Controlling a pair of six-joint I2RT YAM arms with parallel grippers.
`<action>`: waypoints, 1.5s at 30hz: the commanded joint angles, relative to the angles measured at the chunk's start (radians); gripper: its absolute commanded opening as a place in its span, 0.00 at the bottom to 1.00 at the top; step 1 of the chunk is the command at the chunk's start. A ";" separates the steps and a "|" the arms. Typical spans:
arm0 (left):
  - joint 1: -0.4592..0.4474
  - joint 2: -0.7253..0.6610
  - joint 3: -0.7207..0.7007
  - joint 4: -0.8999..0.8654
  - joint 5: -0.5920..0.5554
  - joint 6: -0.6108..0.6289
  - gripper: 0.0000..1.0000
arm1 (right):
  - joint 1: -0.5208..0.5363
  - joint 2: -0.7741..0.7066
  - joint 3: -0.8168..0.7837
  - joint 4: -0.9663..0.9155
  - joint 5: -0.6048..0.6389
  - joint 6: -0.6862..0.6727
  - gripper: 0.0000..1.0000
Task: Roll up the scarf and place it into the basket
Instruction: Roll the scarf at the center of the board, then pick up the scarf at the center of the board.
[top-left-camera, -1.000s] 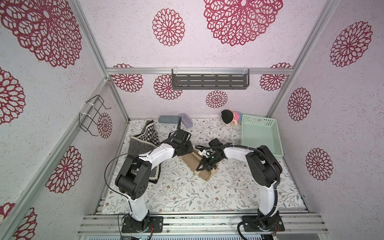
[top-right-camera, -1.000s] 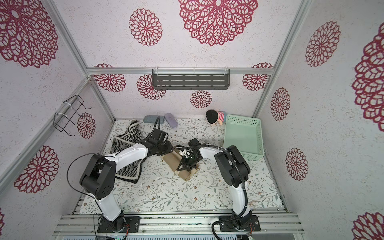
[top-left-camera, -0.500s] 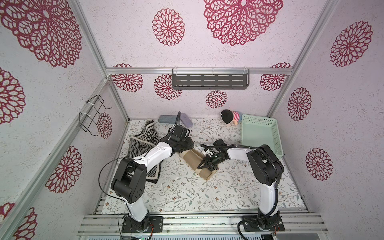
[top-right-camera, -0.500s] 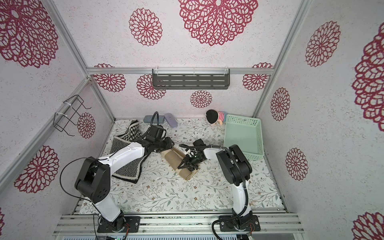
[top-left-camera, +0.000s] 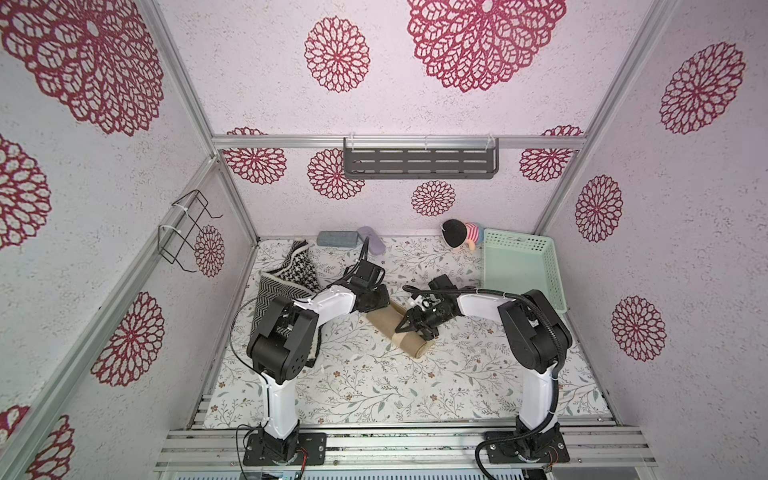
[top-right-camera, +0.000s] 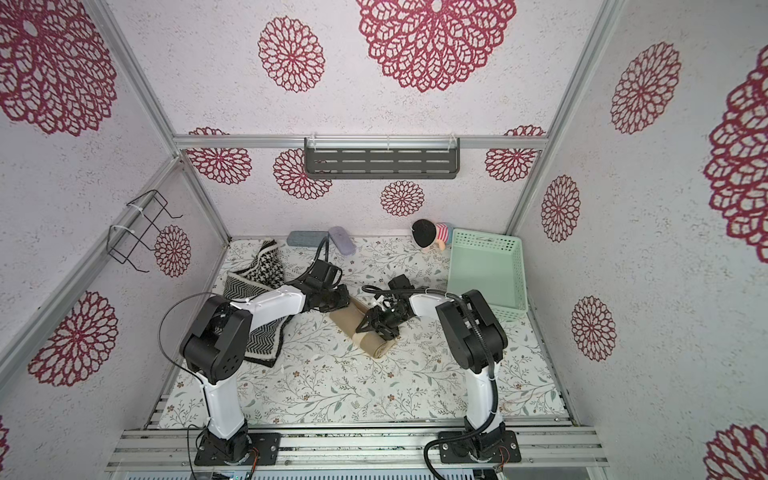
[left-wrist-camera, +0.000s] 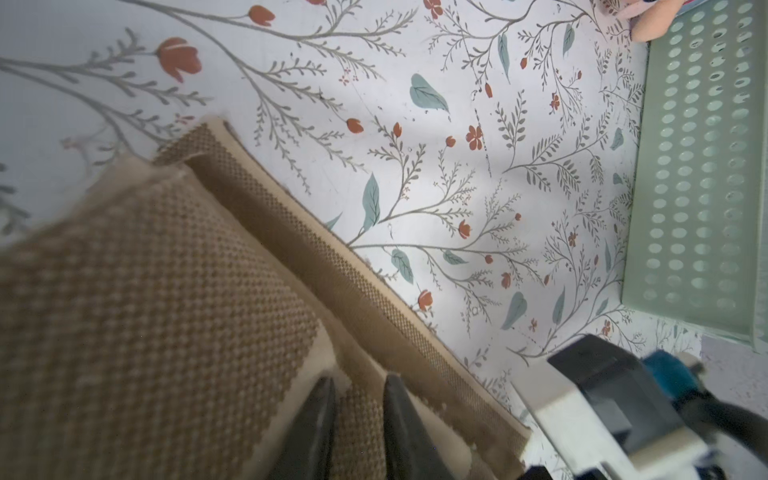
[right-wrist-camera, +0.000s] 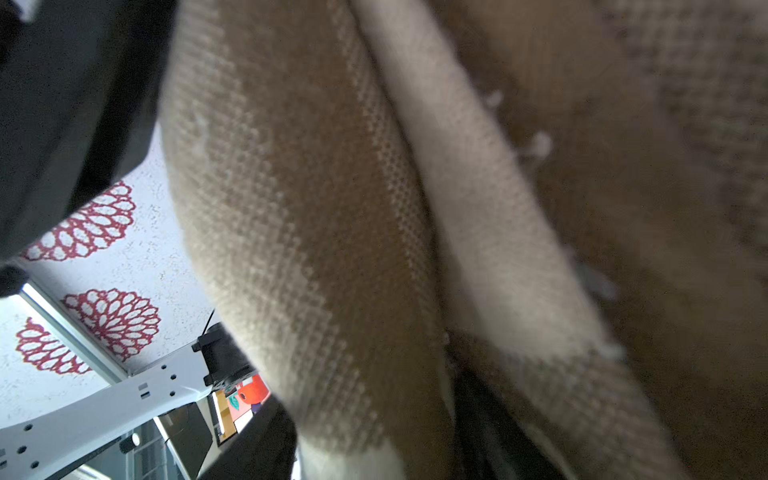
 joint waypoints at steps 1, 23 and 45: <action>-0.002 0.049 0.025 0.019 -0.008 0.023 0.24 | -0.009 -0.074 0.022 -0.116 0.157 -0.046 0.67; -0.002 0.140 0.065 0.010 -0.026 0.013 0.24 | 0.034 0.089 0.316 -0.268 0.456 -0.326 0.99; 0.000 0.210 0.134 -0.027 -0.041 0.007 0.24 | 0.040 0.063 0.093 -0.037 0.105 -0.127 0.83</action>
